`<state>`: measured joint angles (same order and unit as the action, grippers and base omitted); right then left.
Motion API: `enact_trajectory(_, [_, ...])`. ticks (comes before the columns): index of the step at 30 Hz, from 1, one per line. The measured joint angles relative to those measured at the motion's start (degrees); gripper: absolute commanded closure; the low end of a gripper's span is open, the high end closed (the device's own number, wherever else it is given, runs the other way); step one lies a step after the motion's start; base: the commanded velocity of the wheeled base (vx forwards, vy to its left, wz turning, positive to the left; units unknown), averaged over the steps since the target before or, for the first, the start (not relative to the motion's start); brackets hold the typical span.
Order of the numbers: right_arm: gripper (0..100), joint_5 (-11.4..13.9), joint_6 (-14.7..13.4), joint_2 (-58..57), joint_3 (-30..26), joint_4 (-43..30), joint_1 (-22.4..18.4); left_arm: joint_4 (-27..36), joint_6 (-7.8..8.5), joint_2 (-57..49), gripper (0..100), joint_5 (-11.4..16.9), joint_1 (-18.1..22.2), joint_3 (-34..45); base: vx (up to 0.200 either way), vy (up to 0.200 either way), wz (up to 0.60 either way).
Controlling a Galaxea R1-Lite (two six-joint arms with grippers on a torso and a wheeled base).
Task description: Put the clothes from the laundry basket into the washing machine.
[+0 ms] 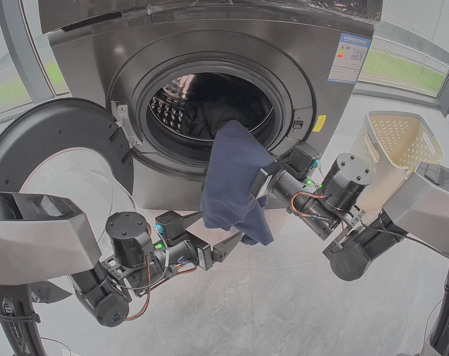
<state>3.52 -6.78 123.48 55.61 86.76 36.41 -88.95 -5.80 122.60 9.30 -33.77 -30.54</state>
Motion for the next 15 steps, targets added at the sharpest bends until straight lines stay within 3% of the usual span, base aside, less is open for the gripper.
enact_trajectory(5, [100, -0.4, 0.0, 0.1, -0.1, -0.2, 1.0, 0.0, -0.27, 1.3, 0, 1.4, -0.9, -2.7, 0.0, 0.0, 0.0])
enact_trajectory(15, [100, -1.5, -0.3, 0.2, 0.1, -0.2, 3.0, 0.0, -0.84, 4.9, 0, 1.0, -1.5, -8.0, 0.0, 0.0, 0.0])
